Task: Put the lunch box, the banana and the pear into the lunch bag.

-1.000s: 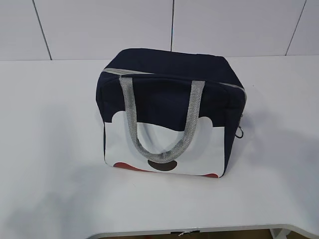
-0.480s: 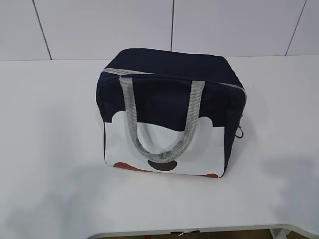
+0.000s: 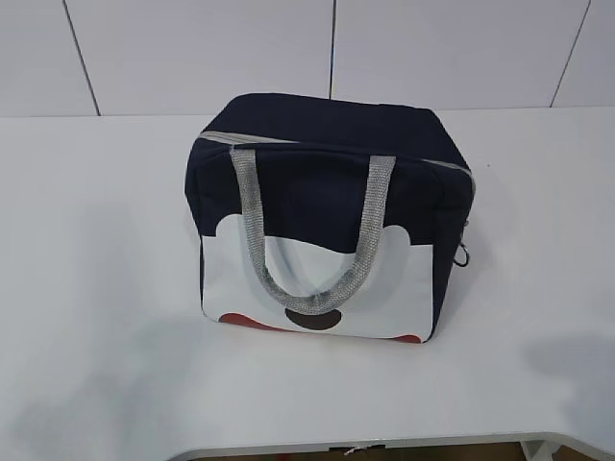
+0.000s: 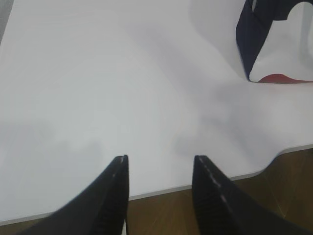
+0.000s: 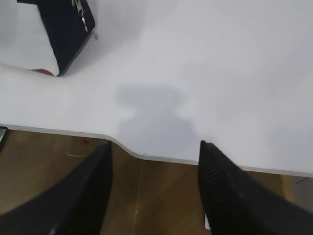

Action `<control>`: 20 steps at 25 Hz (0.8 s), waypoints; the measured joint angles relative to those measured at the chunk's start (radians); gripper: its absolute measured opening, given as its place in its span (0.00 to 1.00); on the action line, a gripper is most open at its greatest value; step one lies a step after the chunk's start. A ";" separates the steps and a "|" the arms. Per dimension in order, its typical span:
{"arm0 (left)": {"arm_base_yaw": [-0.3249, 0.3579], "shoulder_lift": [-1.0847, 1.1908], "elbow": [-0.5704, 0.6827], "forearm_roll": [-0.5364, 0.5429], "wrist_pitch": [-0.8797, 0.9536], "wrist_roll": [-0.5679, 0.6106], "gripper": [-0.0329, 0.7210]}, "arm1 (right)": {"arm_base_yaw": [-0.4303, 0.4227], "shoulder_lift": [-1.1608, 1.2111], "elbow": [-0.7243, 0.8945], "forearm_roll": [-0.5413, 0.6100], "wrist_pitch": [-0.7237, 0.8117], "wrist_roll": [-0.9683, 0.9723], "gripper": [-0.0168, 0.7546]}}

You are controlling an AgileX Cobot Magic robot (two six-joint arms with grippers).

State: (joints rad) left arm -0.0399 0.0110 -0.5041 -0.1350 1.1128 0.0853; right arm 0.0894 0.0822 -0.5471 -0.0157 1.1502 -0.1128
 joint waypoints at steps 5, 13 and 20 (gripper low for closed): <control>0.000 0.000 0.000 -0.002 0.000 0.000 0.45 | 0.000 -0.034 0.044 0.000 -0.003 0.000 0.62; 0.000 0.000 0.000 -0.004 0.000 0.000 0.45 | 0.000 -0.099 0.045 -0.004 -0.003 0.002 0.62; 0.000 0.000 0.000 -0.004 0.000 0.000 0.45 | 0.000 -0.099 0.045 -0.005 -0.003 0.002 0.62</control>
State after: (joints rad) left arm -0.0399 0.0110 -0.5041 -0.1389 1.1128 0.0853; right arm 0.0894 -0.0172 -0.5019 -0.0210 1.1467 -0.1107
